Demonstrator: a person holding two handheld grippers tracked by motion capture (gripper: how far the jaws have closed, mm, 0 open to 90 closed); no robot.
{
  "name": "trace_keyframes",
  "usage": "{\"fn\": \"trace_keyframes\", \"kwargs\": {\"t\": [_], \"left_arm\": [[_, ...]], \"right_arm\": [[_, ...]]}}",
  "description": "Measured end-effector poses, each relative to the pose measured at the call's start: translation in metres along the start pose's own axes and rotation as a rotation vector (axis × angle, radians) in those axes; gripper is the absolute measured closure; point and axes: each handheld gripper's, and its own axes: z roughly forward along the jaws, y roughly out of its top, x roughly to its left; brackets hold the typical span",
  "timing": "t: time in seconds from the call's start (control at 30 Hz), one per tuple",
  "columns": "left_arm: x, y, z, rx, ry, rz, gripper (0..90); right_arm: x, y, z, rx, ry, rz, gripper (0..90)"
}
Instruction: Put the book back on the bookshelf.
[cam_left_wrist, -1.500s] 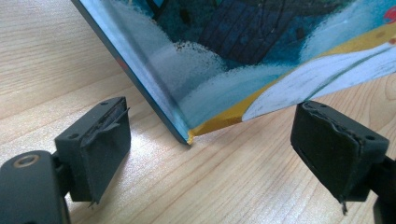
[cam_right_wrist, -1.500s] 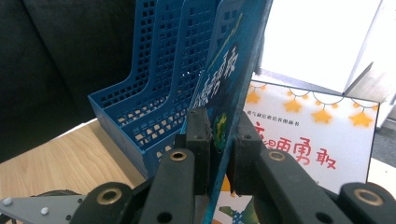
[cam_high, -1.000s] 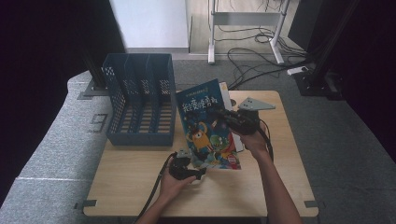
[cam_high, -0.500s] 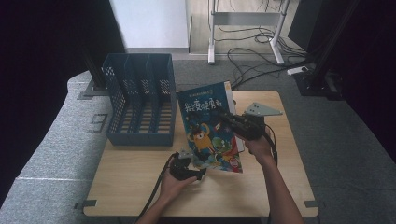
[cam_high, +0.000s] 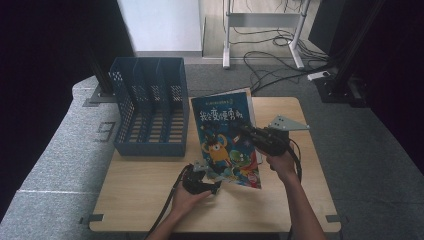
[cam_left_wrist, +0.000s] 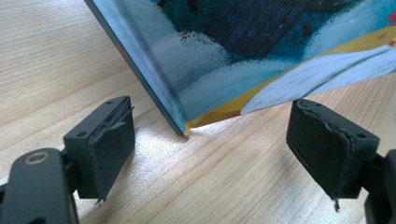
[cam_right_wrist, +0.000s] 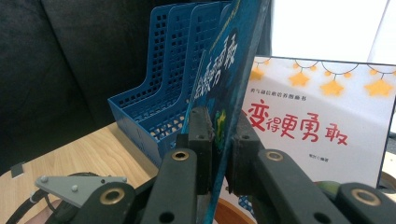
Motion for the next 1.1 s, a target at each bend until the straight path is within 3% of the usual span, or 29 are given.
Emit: {"fn": "trace_keyframes", "kwargs": {"t": [0.3,0.53,0.73,1.1], "left_arm": [[-0.002,-0.001,0.002,-0.007,0.017,0.017,15.3],[0.003,0.006,0.006,-0.006,0.018,0.002,15.2],[0.005,0.013,0.012,-0.003,0.028,-0.005,15.1],[0.004,0.011,0.010,0.001,0.037,0.006,16.8]], "right_arm": [[0.001,-0.002,-0.004,0.003,-0.002,-0.006,81.7],[0.003,0.001,-0.003,-0.002,-0.032,-0.034,81.7],[0.000,0.002,-0.001,-0.012,-0.027,-0.040,82.0],[0.002,-0.006,-0.010,-0.031,-0.024,-0.040,82.2]]}}
